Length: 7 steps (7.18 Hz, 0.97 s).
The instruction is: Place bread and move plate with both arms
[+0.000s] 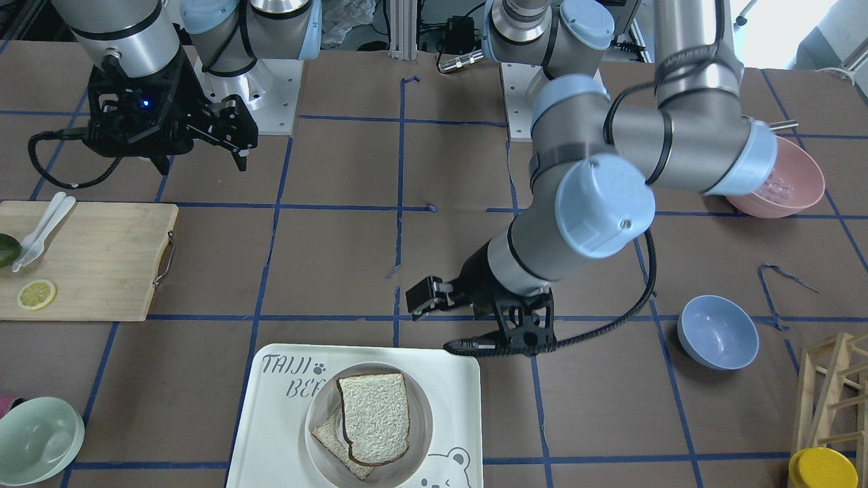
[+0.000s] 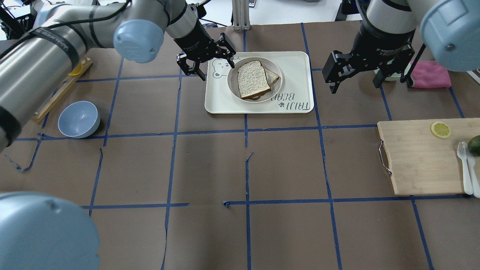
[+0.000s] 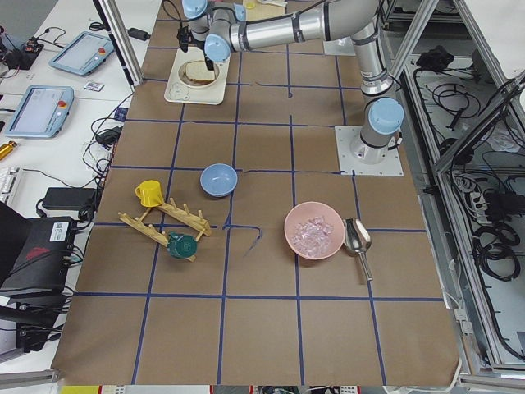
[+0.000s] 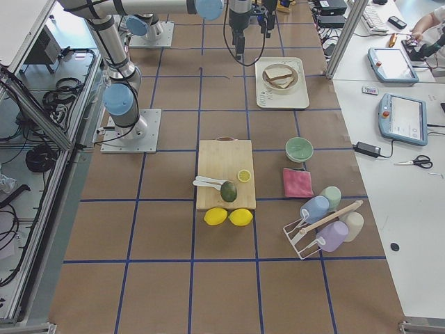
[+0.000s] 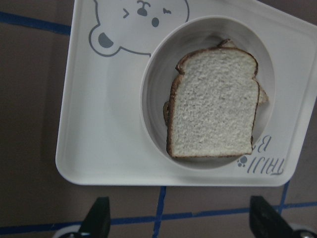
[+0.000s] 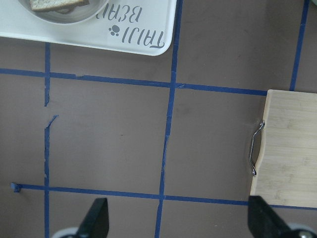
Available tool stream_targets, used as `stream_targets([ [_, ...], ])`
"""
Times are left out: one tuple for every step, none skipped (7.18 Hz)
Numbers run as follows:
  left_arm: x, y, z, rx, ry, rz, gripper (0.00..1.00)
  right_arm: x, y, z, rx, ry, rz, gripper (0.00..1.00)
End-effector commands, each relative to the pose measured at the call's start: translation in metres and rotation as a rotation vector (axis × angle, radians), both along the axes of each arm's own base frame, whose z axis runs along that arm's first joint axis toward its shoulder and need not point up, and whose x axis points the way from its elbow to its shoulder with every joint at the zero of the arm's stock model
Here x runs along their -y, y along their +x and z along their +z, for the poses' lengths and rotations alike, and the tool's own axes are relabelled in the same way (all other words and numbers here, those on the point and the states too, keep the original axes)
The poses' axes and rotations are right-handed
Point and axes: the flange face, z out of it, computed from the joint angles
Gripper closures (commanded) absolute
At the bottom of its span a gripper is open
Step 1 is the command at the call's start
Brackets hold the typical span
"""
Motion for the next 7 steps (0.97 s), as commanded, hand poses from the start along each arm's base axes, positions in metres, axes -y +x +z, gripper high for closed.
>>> stream_targets([
  [-0.084, 0.015, 0.094, 0.085, 0.021, -0.033, 0.0, -0.001, 0.0, -0.002, 0.001, 0.006, -0.055, 0.0],
  [-0.116, 0.025, 0.112, 0.155, -0.015, -0.057, 0.0, -0.002, -0.001, -0.003, -0.007, 0.023, -0.123, 0.0],
  [-0.149, 0.036, 0.121, 0.216, -0.043, -0.085, 0.0, -0.002, -0.002, -0.003, -0.014, 0.022, -0.124, 0.0],
  [-0.168, 0.05, 0.109, 0.317, -0.046, -0.155, 0.01, -0.002, -0.001, -0.003, -0.014, 0.021, -0.122, 0.0],
  [-0.176, 0.059, 0.111, 0.35, -0.069, -0.193, 0.02, -0.002, -0.001, -0.003, -0.016, 0.022, -0.122, 0.0],
  [-0.17, 0.071, 0.113, 0.354, -0.095, -0.224, 0.02, -0.002, -0.001, -0.003, -0.016, 0.022, -0.122, 0.0],
  [-0.165, 0.082, 0.111, 0.349, -0.097, -0.205, 0.02, -0.002, -0.001, -0.003, -0.016, 0.022, -0.122, 0.0],
])
